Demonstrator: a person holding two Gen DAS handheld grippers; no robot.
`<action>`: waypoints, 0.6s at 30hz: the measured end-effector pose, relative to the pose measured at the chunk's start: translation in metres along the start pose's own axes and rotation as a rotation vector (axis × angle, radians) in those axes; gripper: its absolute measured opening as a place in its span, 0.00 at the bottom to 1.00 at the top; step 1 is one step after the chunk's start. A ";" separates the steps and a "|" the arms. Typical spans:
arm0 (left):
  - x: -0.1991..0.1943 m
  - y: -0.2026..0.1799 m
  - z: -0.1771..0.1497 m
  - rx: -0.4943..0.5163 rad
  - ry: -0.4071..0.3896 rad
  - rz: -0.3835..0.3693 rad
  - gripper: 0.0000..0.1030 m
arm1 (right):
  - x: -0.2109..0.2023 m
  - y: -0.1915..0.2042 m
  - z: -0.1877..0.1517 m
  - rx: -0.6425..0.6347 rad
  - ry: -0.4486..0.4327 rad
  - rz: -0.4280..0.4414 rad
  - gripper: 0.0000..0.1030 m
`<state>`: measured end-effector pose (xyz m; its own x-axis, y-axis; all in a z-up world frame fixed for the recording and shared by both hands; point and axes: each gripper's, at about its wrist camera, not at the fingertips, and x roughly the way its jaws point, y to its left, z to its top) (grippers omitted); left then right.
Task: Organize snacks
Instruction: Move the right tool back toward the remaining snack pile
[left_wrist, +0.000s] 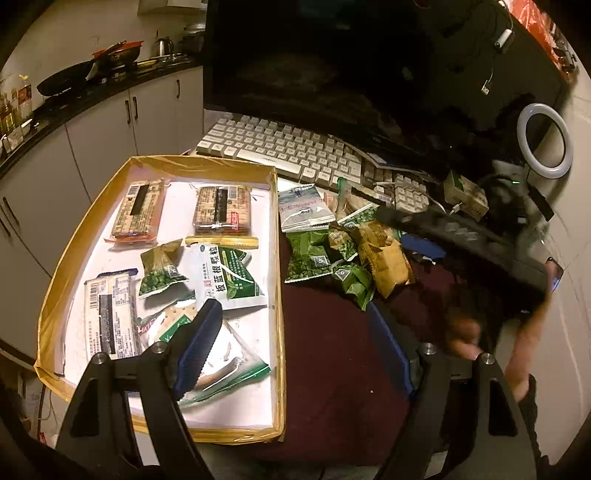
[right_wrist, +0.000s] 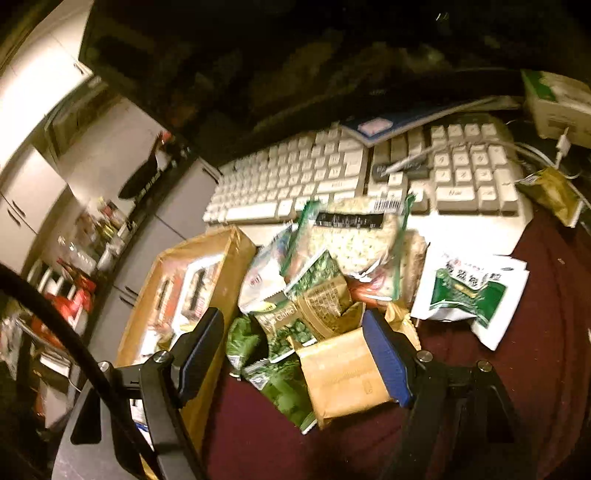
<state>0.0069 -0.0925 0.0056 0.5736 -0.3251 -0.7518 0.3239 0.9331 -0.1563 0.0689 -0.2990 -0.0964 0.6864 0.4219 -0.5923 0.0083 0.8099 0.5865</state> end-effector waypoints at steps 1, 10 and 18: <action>0.000 0.001 0.000 -0.001 -0.002 0.003 0.78 | -0.001 0.001 -0.004 -0.009 0.007 -0.007 0.75; 0.016 -0.003 -0.001 0.019 0.034 -0.014 0.78 | -0.044 -0.012 -0.033 -0.048 -0.052 -0.122 0.75; 0.026 -0.008 -0.001 0.035 0.057 -0.029 0.78 | -0.005 -0.024 -0.020 -0.027 0.046 -0.140 0.78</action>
<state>0.0184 -0.1082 -0.0138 0.5204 -0.3414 -0.7827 0.3665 0.9172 -0.1563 0.0507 -0.3120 -0.1191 0.6456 0.3222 -0.6924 0.0813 0.8725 0.4818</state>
